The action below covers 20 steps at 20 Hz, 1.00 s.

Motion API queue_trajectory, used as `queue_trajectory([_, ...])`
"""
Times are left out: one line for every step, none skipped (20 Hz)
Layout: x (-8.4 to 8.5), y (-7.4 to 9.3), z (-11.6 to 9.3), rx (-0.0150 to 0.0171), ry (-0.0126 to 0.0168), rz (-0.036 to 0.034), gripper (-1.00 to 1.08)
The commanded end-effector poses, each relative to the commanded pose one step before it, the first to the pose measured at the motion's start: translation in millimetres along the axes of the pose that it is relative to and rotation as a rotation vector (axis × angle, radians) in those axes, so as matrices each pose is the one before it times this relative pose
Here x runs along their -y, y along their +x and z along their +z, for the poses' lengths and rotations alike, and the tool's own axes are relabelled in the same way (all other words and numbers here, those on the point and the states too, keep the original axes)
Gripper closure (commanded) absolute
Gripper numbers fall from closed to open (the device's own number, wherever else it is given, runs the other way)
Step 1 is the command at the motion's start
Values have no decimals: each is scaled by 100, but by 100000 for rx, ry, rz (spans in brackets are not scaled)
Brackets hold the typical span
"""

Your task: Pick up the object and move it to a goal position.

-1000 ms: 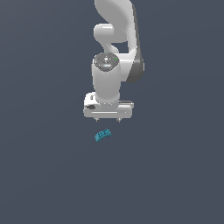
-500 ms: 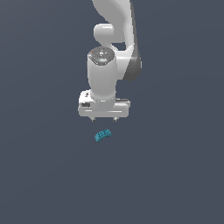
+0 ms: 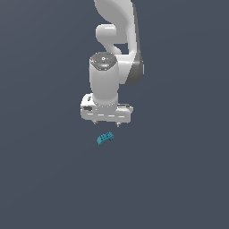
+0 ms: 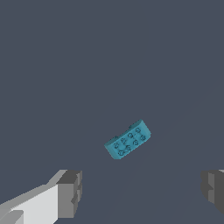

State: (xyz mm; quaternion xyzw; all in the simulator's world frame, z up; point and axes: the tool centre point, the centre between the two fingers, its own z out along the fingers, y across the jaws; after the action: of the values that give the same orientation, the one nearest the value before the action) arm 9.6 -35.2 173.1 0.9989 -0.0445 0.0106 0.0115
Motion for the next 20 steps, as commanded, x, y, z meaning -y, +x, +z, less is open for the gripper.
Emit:
queue_trajectory([-12,-4,472,186,269,4244,-92])
queue_trajectory([-9,1,217,78,120,2015,-92])
queue_trajectory([-9,1,234,86,124,2163,-92])
queue_trajectory([-12,0,249,93,127,2312,-92])
queue_trajectory([-14,0,265,99,127,2460,-92])
queue_trajectory([-18,0,280,105,126,2613,-92])
queue_trajectory([-20,0,296,112,124,2765,-92])
queue_trajectory([-23,0,312,118,121,2917,-92])
queue_trajectory([-27,0,318,120,113,2988,-92])
queue_trajectory([-29,0,318,118,102,2989,-92])
queue_trajectory([-32,1,317,116,92,2991,-92])
queue_trajectory([-35,1,316,114,82,2993,-92])
queue_trajectory([-37,2,316,111,71,2994,-92])
queue_trajectory([-39,3,315,107,62,2996,-92])
queue_trajectory([-42,4,314,103,52,2997,-92])
queue_trajectory([-44,5,313,99,43,2998,-92])
queue_trajectory([-47,6,313,94,34,3000,-92])
queue_trajectory([-49,7,312,89,25,3000,-92])
queue_trajectory([-52,9,311,83,17,3002,-92])
queue_trajectory([-54,11,310,77,9,3003,-92])
